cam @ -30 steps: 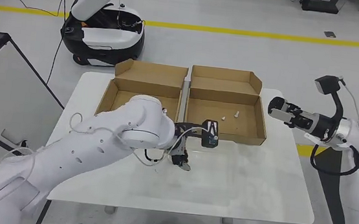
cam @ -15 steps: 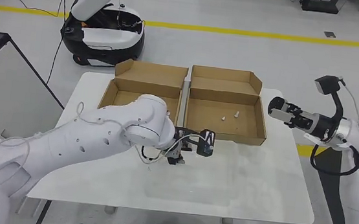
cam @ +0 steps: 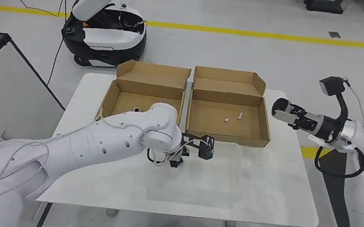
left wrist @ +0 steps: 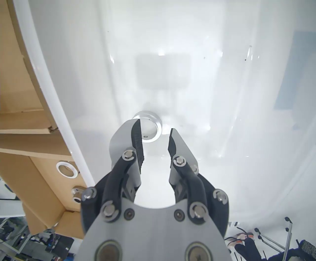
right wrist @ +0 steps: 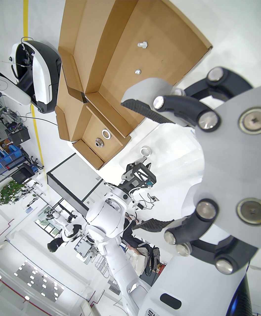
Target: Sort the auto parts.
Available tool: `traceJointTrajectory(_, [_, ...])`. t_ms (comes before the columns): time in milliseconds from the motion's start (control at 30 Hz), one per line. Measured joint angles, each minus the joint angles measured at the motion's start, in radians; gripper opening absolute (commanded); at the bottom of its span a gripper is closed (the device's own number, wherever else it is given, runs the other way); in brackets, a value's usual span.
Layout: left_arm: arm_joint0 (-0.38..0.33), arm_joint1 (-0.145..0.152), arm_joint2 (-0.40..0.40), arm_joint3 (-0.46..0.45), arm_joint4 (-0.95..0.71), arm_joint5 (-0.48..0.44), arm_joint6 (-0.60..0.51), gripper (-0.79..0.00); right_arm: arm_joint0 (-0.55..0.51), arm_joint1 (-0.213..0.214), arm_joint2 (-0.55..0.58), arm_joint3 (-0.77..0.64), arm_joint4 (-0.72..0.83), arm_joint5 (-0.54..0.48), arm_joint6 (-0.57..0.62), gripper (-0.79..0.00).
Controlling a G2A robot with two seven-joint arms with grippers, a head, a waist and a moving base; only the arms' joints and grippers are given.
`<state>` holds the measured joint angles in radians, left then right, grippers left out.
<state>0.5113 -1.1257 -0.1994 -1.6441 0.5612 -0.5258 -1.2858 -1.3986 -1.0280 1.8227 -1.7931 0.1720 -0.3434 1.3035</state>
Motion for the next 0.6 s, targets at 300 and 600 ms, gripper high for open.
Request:
traceJointTrajectory(300, [0.001,-0.045,0.023,0.055,0.039,0.019,-0.025,-0.563,0.000,0.000,0.000,0.000,0.000,0.000,0.000,0.000])
traceJointTrajectory(600, [0.005,-0.070,0.030,0.096,0.054,0.024,-0.032,-0.591,0.000,0.000,0.000,0.000,0.000,0.000,0.000,0.000])
